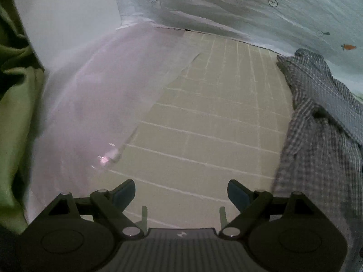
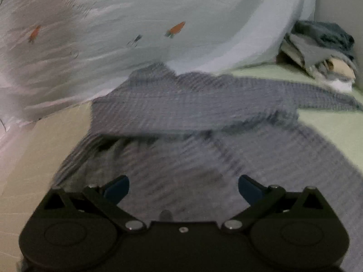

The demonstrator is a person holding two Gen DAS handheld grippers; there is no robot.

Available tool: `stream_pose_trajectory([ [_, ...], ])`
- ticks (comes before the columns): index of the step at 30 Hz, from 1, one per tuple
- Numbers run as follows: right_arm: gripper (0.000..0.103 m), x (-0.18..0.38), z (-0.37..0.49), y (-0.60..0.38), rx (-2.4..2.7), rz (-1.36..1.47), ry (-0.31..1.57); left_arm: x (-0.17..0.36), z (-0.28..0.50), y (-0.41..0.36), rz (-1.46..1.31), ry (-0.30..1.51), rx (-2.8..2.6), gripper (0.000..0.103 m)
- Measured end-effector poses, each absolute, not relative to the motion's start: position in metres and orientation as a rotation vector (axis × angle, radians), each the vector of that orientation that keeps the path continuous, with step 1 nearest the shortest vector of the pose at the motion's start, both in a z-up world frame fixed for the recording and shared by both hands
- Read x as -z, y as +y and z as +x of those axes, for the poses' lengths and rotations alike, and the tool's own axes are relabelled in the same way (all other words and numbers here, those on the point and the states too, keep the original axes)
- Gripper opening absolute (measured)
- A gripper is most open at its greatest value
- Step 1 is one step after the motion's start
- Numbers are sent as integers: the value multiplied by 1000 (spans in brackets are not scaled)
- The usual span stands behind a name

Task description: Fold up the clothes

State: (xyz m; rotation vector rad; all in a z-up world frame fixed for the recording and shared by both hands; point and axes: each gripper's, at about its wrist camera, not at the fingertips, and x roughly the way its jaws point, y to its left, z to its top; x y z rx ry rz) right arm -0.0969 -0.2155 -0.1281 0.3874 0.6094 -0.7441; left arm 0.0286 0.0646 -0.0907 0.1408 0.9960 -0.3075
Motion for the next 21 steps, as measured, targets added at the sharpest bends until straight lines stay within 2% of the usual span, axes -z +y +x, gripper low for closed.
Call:
stream_pose_trajectory([
  [5, 102, 128, -65, -136, 794, 412, 642, 84, 44, 99, 178, 978, 408, 89],
  [7, 95, 125, -54, -108, 793, 419, 638, 85, 49, 110, 173, 993, 437, 89],
  [14, 88, 129, -32, -43, 751, 350, 663, 93, 54, 127, 211, 1010, 532, 89],
  [16, 83, 136, -28, -33, 734, 345, 697, 92, 54, 134, 216, 1010, 544, 89],
  [18, 72, 141, -25, -25, 715, 329, 732, 92, 54, 139, 218, 1009, 549, 89],
  [20, 70, 147, -22, -20, 707, 319, 760, 93, 57, 142, 215, 1010, 544, 89],
  [21, 65, 150, -22, -19, 704, 322, 772, 94, 59, 144, 212, 1011, 540, 89],
])
